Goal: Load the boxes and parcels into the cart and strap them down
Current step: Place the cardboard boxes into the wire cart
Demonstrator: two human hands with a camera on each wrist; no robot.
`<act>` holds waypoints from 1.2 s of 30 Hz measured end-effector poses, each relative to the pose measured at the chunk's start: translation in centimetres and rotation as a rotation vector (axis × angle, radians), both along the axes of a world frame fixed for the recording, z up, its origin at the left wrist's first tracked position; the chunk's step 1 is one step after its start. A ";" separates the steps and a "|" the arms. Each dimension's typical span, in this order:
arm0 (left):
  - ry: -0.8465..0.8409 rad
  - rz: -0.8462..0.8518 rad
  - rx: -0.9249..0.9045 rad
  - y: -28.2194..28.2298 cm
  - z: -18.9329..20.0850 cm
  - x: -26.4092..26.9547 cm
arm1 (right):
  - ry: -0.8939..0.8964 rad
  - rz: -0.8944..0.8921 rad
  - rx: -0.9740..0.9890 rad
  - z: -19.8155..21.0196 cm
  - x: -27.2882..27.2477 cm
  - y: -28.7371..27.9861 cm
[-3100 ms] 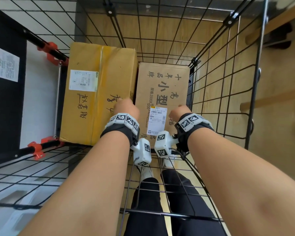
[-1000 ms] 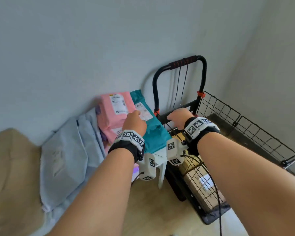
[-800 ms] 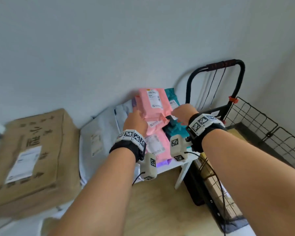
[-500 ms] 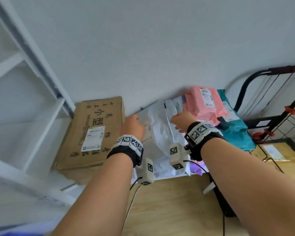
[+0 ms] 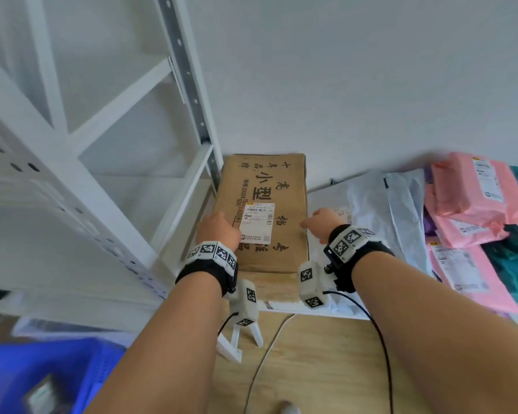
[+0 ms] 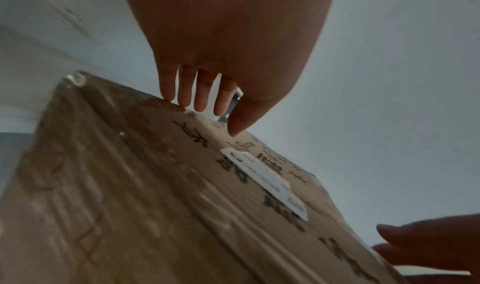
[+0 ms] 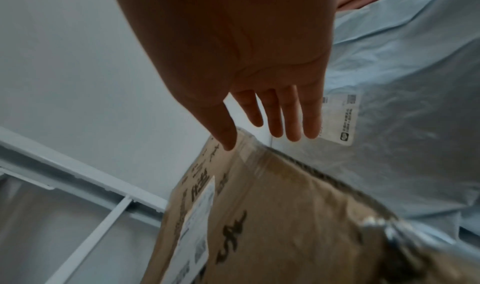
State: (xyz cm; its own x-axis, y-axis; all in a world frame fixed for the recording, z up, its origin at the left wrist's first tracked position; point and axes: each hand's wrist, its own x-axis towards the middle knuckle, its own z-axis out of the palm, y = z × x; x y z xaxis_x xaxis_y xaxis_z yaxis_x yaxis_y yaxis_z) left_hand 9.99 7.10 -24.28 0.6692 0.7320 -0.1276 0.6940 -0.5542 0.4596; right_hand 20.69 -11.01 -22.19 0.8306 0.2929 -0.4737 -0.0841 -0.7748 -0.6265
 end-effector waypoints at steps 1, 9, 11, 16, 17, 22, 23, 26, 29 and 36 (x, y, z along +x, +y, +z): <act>0.014 0.015 -0.004 0.4 -0.4 -0.1 | 0.022 0.012 -0.026 -0.3 -0.2 0.3; 0.019 0.198 -0.239 1.6 -1.9 0.1 | 0.170 -0.064 0.055 -2.3 -0.8 1.4; 0.020 0.228 -0.270 1.7 -2.0 0.0 | 0.197 -0.093 0.078 -2.5 -1.0 1.5; -0.027 0.284 -0.295 1.5 -1.3 0.1 | 0.215 -0.146 0.157 -2.6 -1.1 1.1; -0.041 0.294 -0.305 1.3 -1.1 0.2 | 0.204 -0.169 0.175 -2.4 -1.1 0.9; -0.144 0.285 -0.338 -1.0 -0.4 1.2 | 0.167 -0.299 0.223 -1.1 -0.8 -1.3; -0.178 0.286 -0.319 -1.8 -0.2 1.6 | 0.153 -0.324 0.220 -0.6 -0.8 -2.1; -0.261 0.291 -0.286 -3.8 0.2 2.4 | 0.125 -0.359 0.198 0.3 -0.8 -4.4; -0.316 0.179 -0.269 -6.1 0.4 3.8 | 0.092 -0.429 0.228 1.1 -0.9 -7.8; -0.436 0.094 -0.358 -13.7 2.0 8.2 | 0.011 -0.611 0.369 2.4 0.0 -16.5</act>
